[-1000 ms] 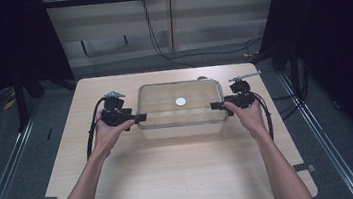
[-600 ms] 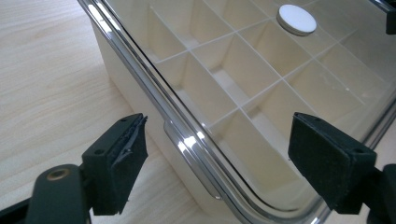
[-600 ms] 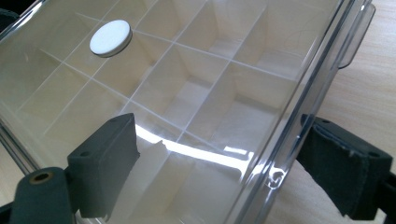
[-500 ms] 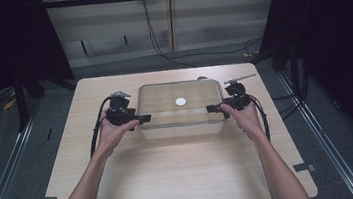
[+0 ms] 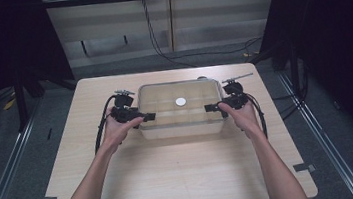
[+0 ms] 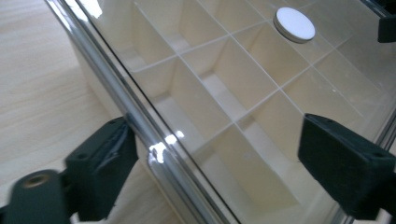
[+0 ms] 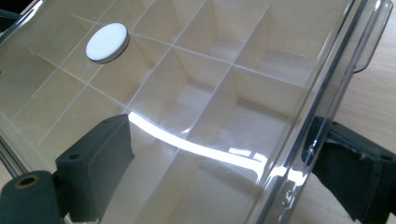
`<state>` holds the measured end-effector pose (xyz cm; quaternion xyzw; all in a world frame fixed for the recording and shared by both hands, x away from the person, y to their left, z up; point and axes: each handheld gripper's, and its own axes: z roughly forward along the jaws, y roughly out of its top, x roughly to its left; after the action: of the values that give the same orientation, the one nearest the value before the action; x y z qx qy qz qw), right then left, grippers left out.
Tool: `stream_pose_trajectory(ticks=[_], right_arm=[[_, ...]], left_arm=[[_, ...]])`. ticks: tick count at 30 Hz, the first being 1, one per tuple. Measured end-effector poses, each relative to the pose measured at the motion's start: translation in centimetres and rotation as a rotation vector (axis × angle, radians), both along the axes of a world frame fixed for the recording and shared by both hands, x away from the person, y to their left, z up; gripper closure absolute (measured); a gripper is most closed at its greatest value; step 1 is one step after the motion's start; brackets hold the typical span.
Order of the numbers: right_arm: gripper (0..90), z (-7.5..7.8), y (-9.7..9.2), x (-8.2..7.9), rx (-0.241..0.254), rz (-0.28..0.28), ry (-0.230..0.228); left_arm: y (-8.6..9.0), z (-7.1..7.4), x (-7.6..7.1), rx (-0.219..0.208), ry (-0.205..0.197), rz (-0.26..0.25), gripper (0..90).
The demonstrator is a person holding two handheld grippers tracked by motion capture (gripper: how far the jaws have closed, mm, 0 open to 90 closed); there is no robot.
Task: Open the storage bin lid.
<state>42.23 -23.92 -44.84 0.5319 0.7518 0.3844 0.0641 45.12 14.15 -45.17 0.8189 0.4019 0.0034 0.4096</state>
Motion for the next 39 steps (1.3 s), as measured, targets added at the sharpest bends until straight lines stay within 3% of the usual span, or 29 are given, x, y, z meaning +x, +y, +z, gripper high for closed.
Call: stream_pose_trajectory(ticks=[5,8,13,20,28,29,30,35,39], right_arm=[[8.2,-0.1,-0.1,0.2,0.013,0.000,0.011],[8.6,0.1,0.2,0.1,-0.012,-0.011,-0.006],[10.9,0.1,0.2,0.0,-0.014,-0.028,-0.032],[14.5,0.4,0.2,-0.3,-0.039,-0.056,-0.069],[17.8,0.5,-0.1,-0.6,-0.024,-0.063,-0.084],[17.8,0.5,-0.1,-0.6,-0.024,-0.063,-0.084],[20.0,0.7,-0.2,-0.7,-0.015,-0.064,-0.097],[21.3,1.0,-0.1,-0.9,-0.025,-0.063,-0.115],[25.3,1.1,-0.3,-1.0,-0.005,-0.073,-0.119]], left_arm=[[-0.1,0.1,0.0,0.010,0.008,0.004,8.0],[0.2,0.5,0.0,0.015,-0.018,0.018,16.0],[0.6,0.2,-0.1,-0.018,-0.025,0.032,20.1],[0.8,0.2,-0.3,-0.028,-0.040,0.042,21.8],[0.8,0.2,-0.4,-0.027,-0.047,0.051,21.9],[0.8,0.3,-0.5,-0.027,-0.063,0.054,21.9],[0.9,0.5,-0.5,-0.023,-0.081,0.055,24.1],[1.1,0.7,-0.6,-0.036,-0.086,0.059,27.5],[1.3,0.8,-0.7,-0.049,-0.090,0.064,32.0]])
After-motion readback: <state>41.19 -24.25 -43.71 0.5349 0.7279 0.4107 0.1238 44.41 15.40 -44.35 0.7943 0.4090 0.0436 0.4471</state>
